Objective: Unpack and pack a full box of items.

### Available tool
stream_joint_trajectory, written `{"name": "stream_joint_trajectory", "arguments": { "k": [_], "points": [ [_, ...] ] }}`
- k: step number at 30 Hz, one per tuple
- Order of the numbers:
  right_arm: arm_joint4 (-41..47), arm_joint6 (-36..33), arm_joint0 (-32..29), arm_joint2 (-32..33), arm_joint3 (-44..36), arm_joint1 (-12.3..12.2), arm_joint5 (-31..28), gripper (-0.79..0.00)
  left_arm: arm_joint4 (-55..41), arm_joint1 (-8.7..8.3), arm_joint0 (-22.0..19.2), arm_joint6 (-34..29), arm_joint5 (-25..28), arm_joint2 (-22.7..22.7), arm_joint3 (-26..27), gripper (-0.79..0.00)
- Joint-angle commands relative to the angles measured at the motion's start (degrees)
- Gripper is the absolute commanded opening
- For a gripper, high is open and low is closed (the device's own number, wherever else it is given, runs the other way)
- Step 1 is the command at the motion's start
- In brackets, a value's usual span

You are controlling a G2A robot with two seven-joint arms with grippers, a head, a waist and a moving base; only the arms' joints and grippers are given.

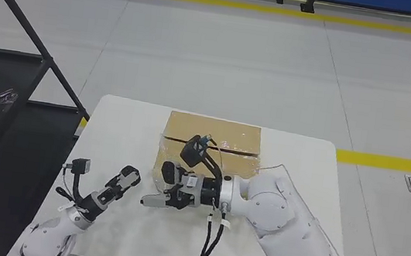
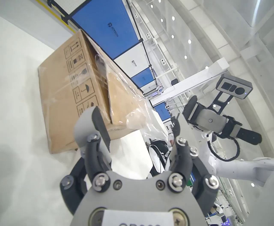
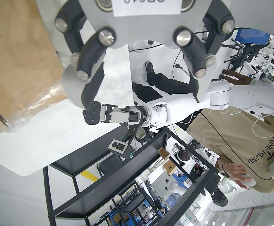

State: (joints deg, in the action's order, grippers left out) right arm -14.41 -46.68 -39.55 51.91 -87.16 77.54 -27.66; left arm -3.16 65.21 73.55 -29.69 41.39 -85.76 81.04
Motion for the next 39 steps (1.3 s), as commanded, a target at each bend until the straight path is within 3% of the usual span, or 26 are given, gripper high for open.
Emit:
{"name": "stream_joint_trajectory", "arguments": {
  "k": [1,6,11,14,15,29,39],
  "points": [
    [0.15,-0.01,-0.07,0.14,0.39,-0.06,-0.33,0.000,-0.87,0.16,-0.12,0.17,-1.42,1.08,-0.14,-0.554],
    [0.65,-0.19,-0.04,0.45,0.87,-0.19,-0.84,0.000,0.34,0.36,-0.80,-0.92,-3.44,3.56,-0.11,-0.508],
    [0.76,-0.21,-0.49,0.86,0.88,-0.40,-1.25,0.000,-1.22,0.49,-1.28,-1.89,-3.42,4.99,-0.42,-0.523],
    [0.89,-0.32,-0.70,1.17,0.77,-0.53,-1.35,0.000,-2.93,0.52,-1.80,-2.48,-3.31,5.34,-0.85,-0.680],
    [0.83,-0.37,-0.75,1.27,0.68,-0.58,-1.33,0.000,-3.37,0.52,-1.92,-2.65,-3.15,5.39,-0.87,-0.785],
    [-2.75,-0.10,-1.82,1.60,-1.31,-1.16,-1.76,0.000,-3.35,0.10,1.10,-3.86,0.48,5.18,2.88,-0.785],
    [-19.25,6.66,-6.60,2.78,-8.55,-2.11,2.57,0.000,-1.85,-0.28,4.60,-2.62,1.84,4.05,8.94,-0.785]
  ]
}}
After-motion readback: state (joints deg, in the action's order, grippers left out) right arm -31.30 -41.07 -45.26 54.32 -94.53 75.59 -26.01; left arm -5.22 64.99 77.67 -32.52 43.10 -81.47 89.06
